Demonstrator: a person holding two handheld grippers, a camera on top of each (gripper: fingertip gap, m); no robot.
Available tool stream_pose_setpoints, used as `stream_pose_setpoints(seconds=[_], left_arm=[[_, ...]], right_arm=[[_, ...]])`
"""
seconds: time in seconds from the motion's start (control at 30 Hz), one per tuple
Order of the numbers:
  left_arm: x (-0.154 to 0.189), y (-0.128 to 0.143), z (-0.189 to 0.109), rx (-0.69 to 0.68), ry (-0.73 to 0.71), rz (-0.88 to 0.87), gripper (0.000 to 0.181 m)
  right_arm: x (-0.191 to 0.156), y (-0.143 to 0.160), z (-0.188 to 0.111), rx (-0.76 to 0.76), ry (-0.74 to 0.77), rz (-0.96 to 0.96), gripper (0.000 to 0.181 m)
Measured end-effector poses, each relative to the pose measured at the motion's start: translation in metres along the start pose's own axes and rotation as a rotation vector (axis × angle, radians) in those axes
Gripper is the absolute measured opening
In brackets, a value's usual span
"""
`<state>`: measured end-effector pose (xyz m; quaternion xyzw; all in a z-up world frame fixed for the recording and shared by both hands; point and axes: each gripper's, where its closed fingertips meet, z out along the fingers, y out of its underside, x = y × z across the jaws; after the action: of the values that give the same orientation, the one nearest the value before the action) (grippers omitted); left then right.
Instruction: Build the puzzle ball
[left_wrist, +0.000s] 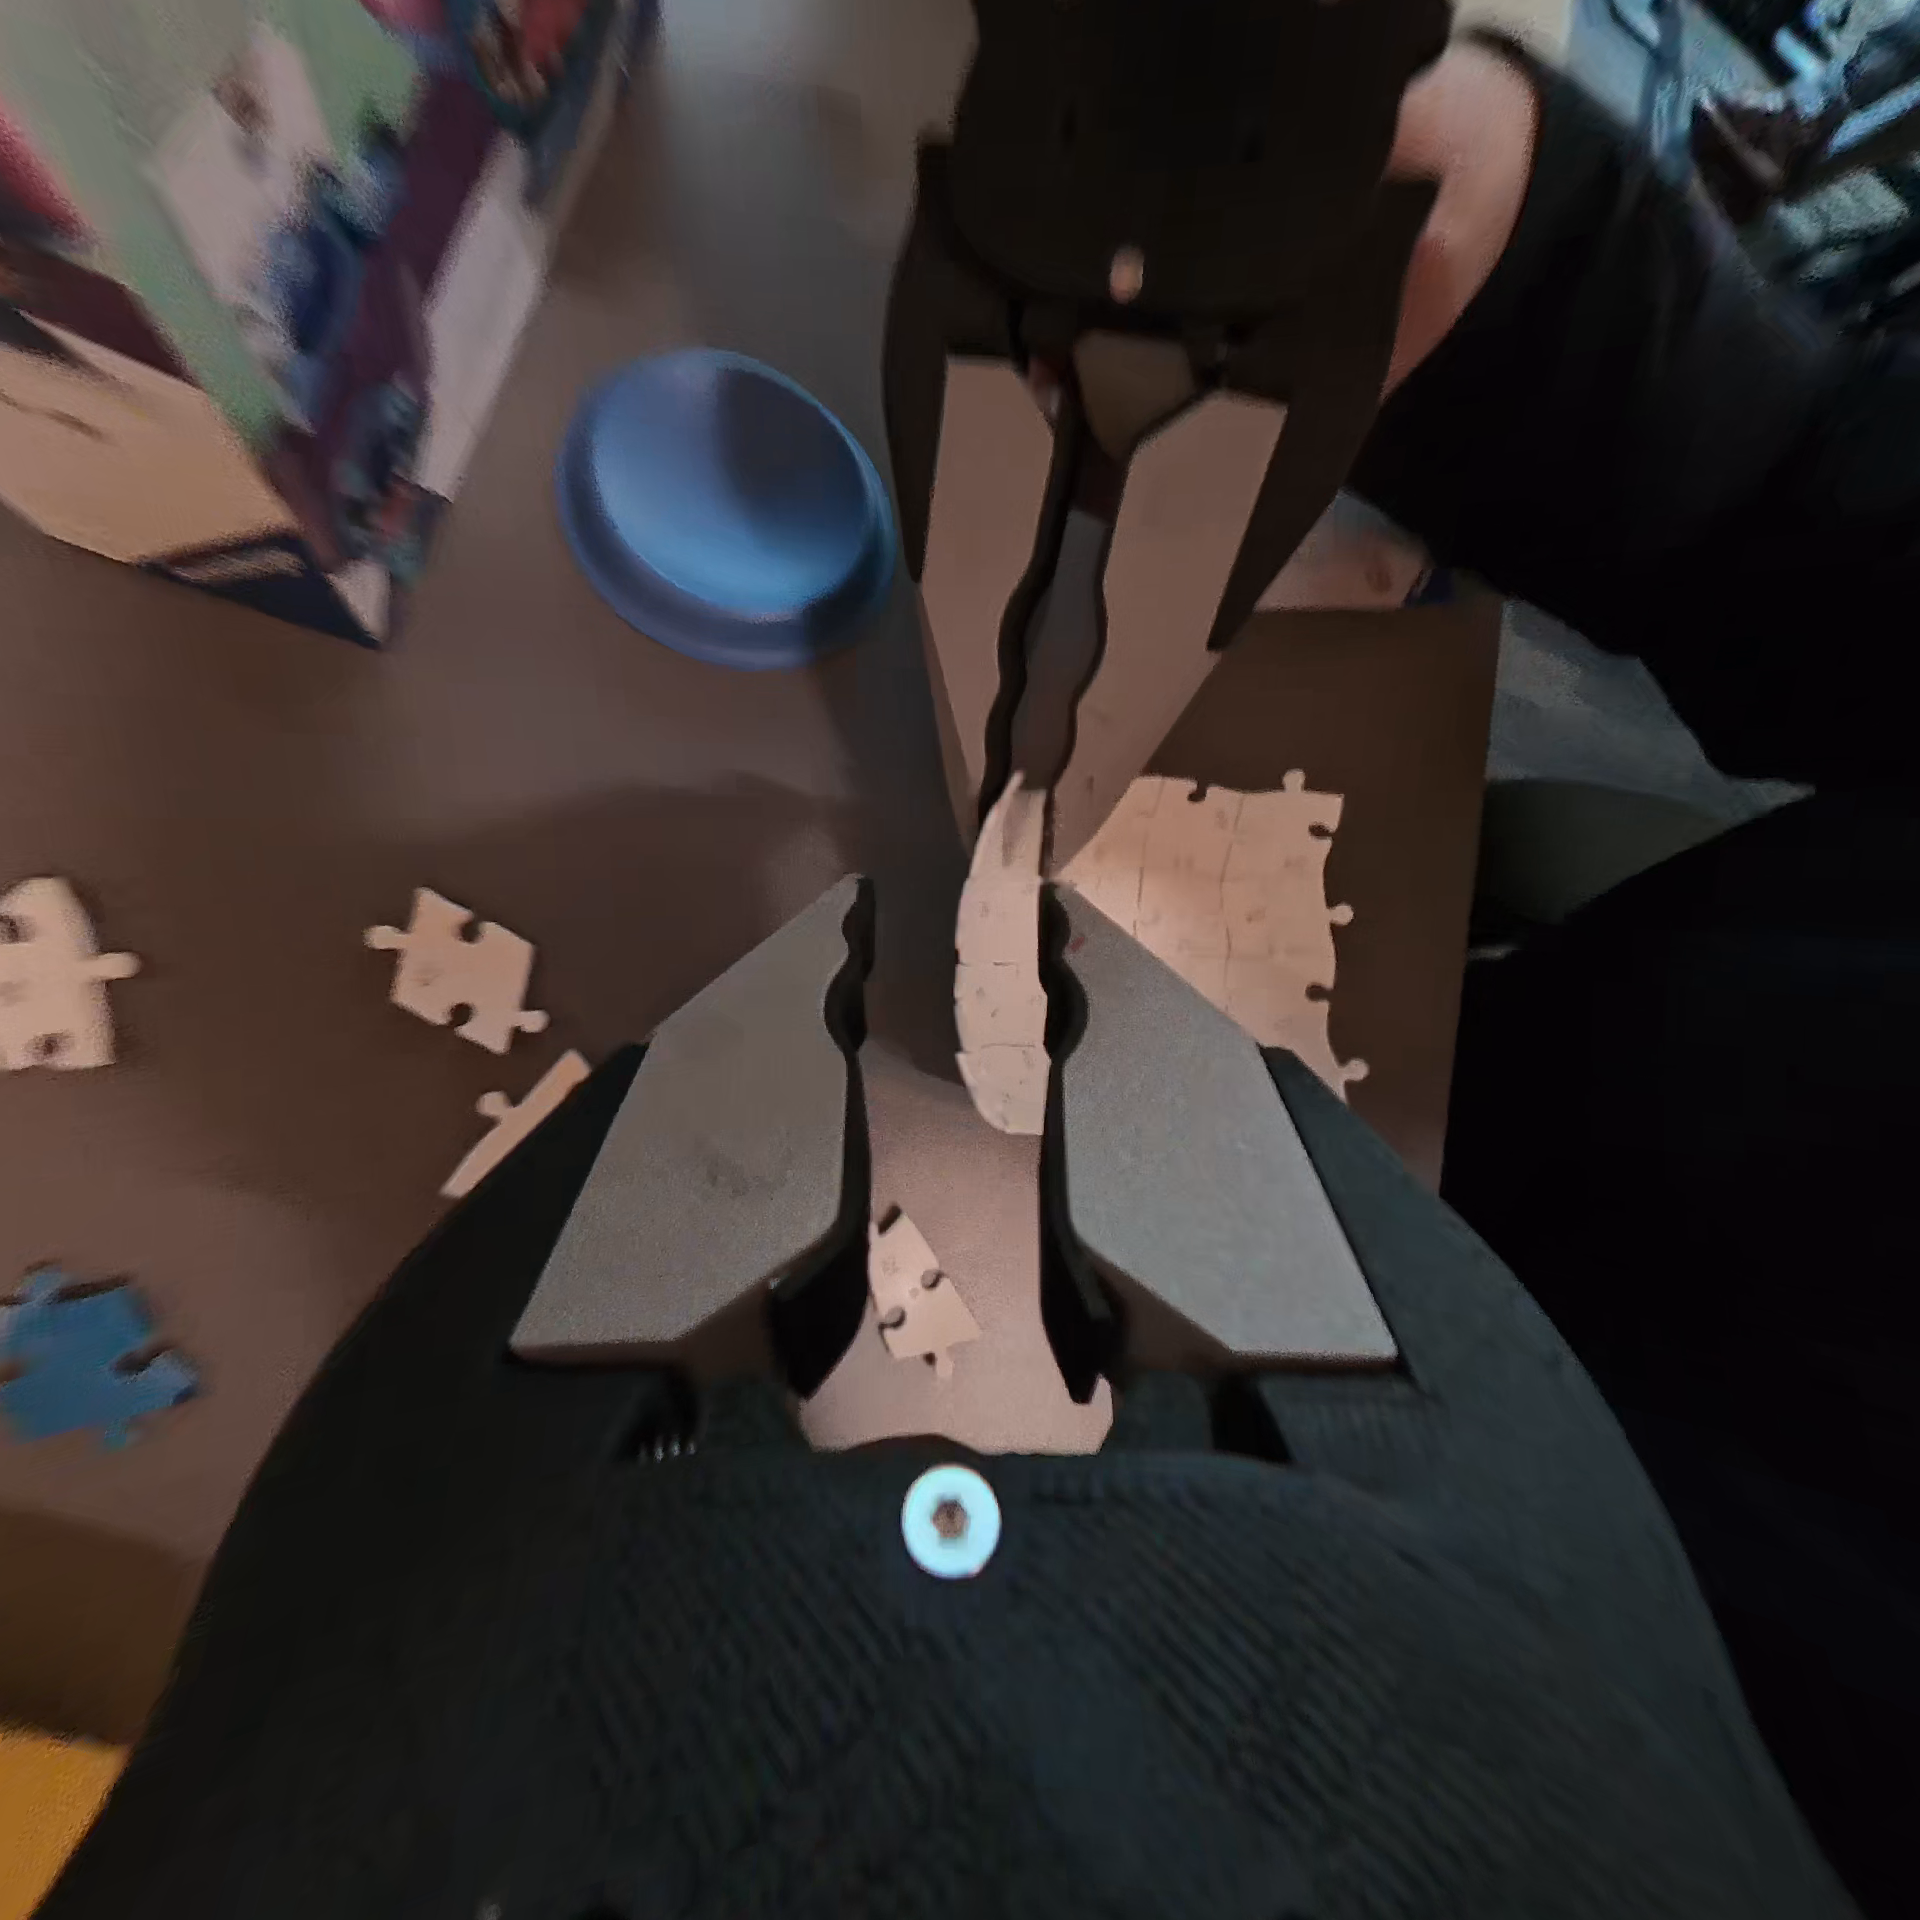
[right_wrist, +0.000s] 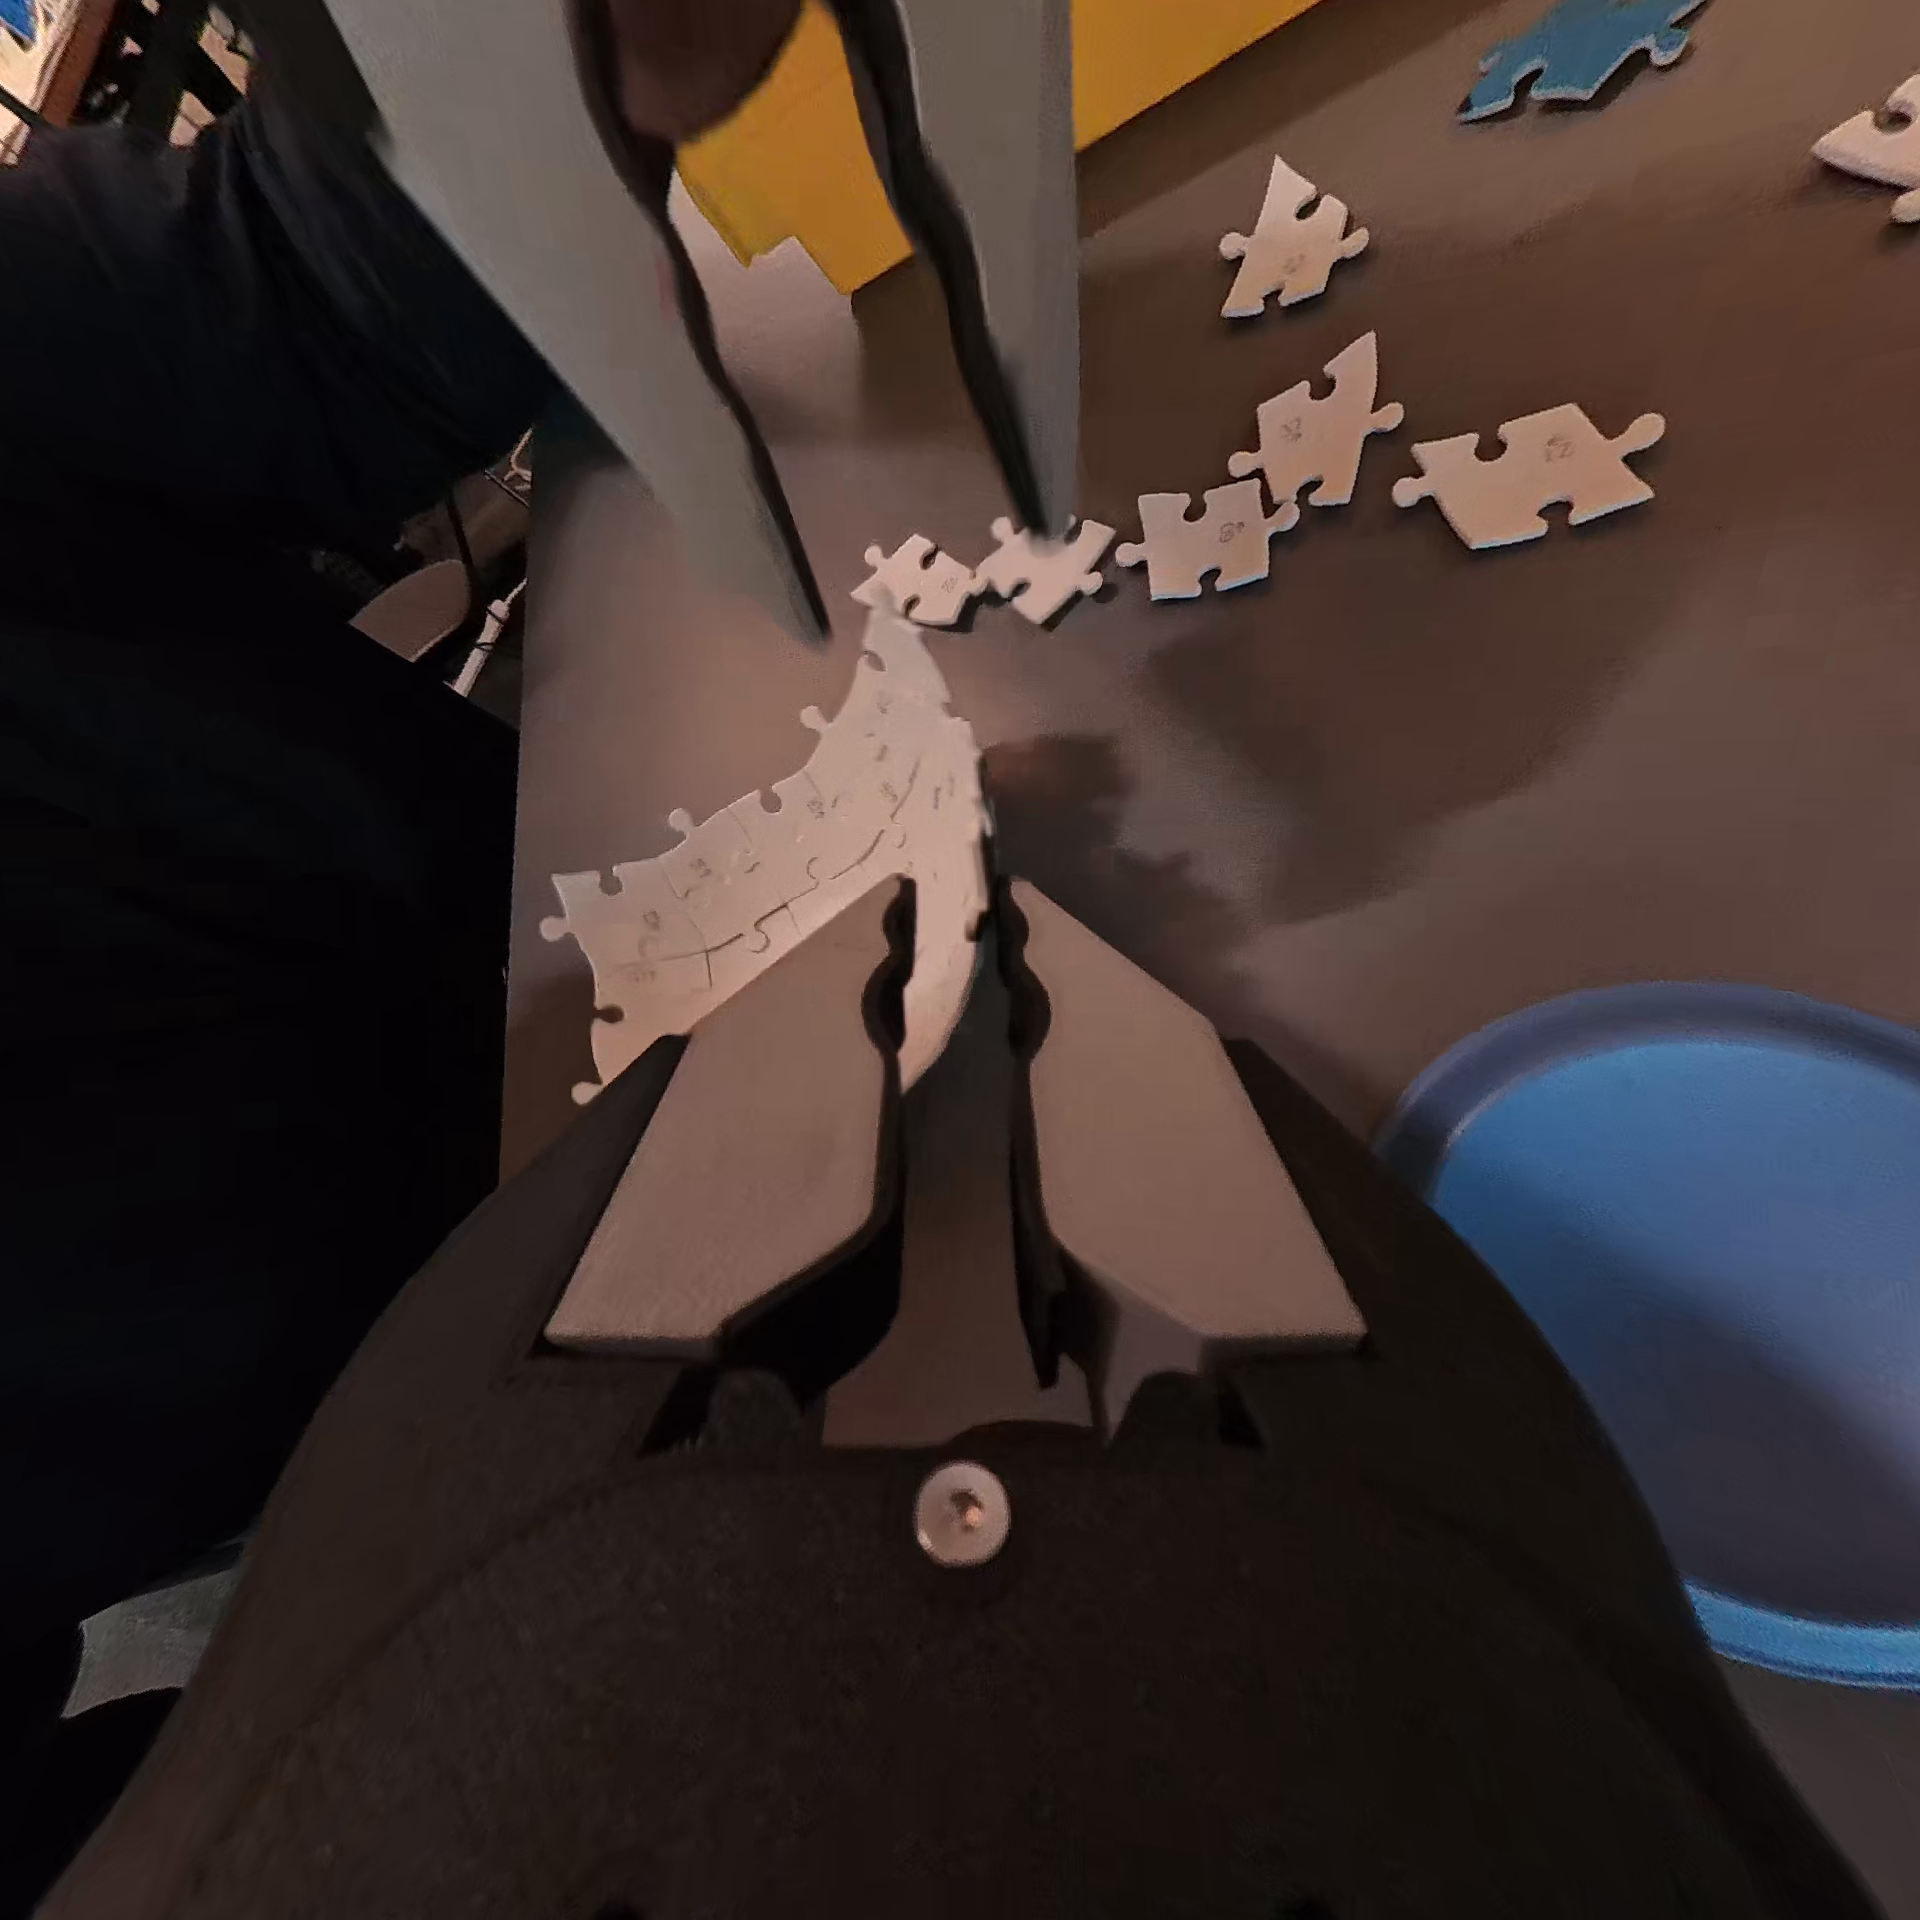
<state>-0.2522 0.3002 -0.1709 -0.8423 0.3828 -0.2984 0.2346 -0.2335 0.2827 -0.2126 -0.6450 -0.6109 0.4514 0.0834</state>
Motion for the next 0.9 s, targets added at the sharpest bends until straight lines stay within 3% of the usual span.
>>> stream_pose_setpoints(seconds=[0.2,0.43,0.6,0.8,0.9], left_arm=[[-0.012,-0.036,-0.077,0.235,-0.147,0.007,0.038],[-0.016,-0.050,-0.132,0.417,-0.226,-0.005,0.039],[-0.003,-0.041,-0.142,0.499,-0.247,0.012,0.053],[-0.006,-0.012,-0.159,0.670,-0.501,0.115,0.056],[0.008,-0.007,-0.156,0.760,-0.435,0.114,0.055]], right_arm=[[0.002,0.000,-0.002,-0.005,0.022,-0.008,0.018],[0.003,0.000,-0.006,-0.008,0.057,-0.020,0.019],[0.006,-0.005,-0.018,0.010,0.137,-0.045,0.023],[0.017,-0.015,-0.041,0.046,0.347,-0.131,0.031],[0.022,-0.027,-0.055,0.114,0.440,-0.169,0.033]])
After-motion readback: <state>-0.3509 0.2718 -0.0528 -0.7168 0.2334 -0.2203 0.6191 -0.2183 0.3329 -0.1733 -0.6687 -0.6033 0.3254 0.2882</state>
